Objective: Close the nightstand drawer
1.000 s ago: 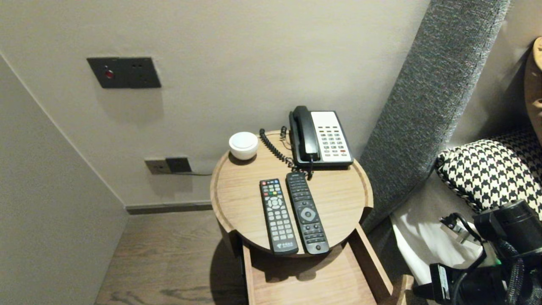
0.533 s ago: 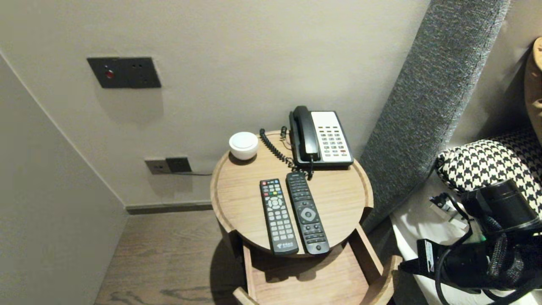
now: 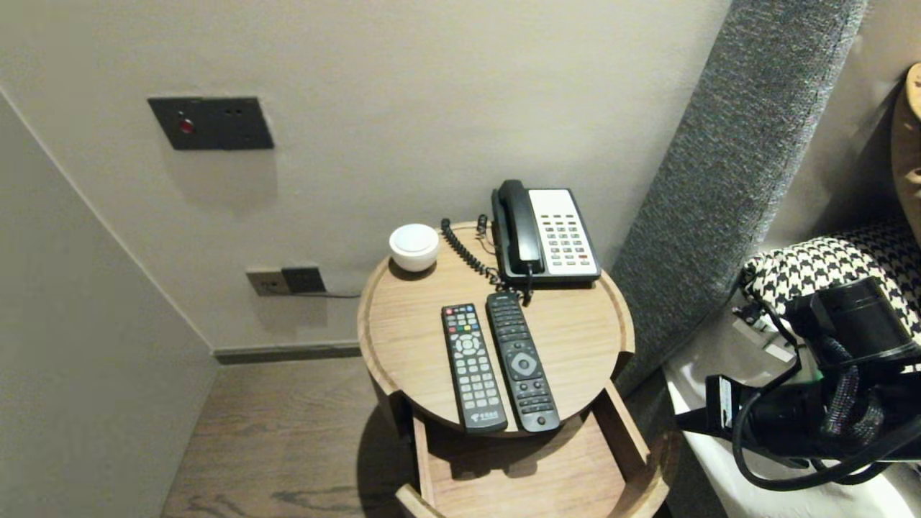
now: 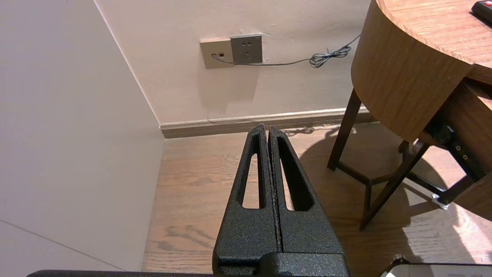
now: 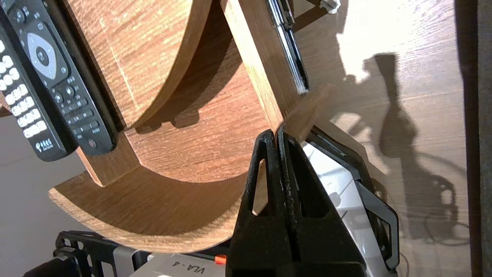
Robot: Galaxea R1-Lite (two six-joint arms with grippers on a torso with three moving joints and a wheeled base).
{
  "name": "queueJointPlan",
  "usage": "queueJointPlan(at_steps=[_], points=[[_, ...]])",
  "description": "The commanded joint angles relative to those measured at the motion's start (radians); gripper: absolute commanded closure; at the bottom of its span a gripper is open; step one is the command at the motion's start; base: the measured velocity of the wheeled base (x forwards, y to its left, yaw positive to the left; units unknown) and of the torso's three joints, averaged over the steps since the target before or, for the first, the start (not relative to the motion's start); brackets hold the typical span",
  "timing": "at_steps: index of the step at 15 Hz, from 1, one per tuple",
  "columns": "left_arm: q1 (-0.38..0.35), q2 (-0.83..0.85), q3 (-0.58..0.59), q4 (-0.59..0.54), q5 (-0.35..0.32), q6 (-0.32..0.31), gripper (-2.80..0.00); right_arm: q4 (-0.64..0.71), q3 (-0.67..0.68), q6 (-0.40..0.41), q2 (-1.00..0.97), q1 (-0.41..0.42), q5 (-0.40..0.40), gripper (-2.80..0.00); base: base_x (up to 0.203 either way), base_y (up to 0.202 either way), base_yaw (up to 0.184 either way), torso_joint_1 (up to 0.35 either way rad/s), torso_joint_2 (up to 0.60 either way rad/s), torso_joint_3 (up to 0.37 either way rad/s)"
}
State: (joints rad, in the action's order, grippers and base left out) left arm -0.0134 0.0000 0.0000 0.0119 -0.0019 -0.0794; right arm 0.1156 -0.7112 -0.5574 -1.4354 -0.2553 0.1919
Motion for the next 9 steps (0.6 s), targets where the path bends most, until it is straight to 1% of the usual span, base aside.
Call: queueJointPlan(at_steps=[1,4,7,9], points=[[0.0,-0.002,0.0,0.0,0.0,0.0,0.0,0.003,0.026,-0.003,0.041,0.005,0.001,0.0,0.0,0.0,0.0,0.0,0.0,0.0],[0.0,-0.002,0.0,0.0,0.0,0.0,0.0,0.0,0.12,0.005,0.058,0.004,-0.003,0.0,0.0,0.0,0.0,0.0,0.0,0.0],[0.0,-0.002,0.0,0.0,0.0,0.0,0.0,-0.001,0.215,0.006,0.13,0.007,-0.003,0.0,0.0,0.0,0.0,0.0,0.0,0.0],[0.0,-0.002,0.0,0.0,0.0,0.0,0.0,-0.009,0.277,0.009,0.133,0.008,-0.004,0.0,0.0,0.0,0.0,0.0,0.0,0.0]])
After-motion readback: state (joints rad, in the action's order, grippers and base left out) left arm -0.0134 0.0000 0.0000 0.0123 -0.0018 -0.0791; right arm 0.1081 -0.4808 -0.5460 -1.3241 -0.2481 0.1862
